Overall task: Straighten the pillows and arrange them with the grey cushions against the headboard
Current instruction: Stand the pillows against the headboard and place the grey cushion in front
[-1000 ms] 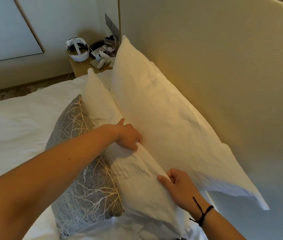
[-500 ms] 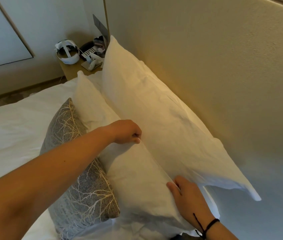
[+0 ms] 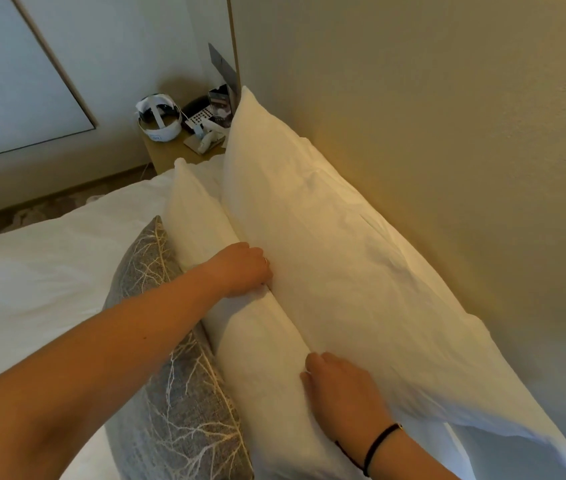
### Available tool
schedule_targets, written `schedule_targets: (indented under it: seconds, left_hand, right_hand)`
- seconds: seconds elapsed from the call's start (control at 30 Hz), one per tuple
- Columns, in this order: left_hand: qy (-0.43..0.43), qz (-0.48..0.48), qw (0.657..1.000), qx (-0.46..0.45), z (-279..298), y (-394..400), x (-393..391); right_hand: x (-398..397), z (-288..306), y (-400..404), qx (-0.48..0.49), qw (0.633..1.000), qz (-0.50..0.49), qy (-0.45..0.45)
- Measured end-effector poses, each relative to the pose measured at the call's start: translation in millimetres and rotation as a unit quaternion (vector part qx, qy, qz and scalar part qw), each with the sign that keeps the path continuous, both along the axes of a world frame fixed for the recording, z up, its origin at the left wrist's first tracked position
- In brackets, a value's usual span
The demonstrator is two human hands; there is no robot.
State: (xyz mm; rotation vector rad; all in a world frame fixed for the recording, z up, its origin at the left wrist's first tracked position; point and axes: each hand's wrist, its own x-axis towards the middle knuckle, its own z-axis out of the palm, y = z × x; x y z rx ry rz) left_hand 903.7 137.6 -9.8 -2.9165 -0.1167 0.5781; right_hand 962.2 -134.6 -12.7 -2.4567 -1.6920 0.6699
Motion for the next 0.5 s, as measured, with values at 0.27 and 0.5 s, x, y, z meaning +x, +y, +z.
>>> schedule_targets:
  seconds: [0.27,0.5]
  left_hand:
    - [0.017,0.027,0.997,0.074,-3.7,60.5,2.6]
    - [0.041,0.137,0.979,0.144,-6.1,125.1,-0.4]
  right_hand:
    - [7.3,-4.7,136.0,0.001,0.962,-0.010,0.274]
    - [8.2,-27.7,200.0,0.062,0.923,-0.039,0.379]
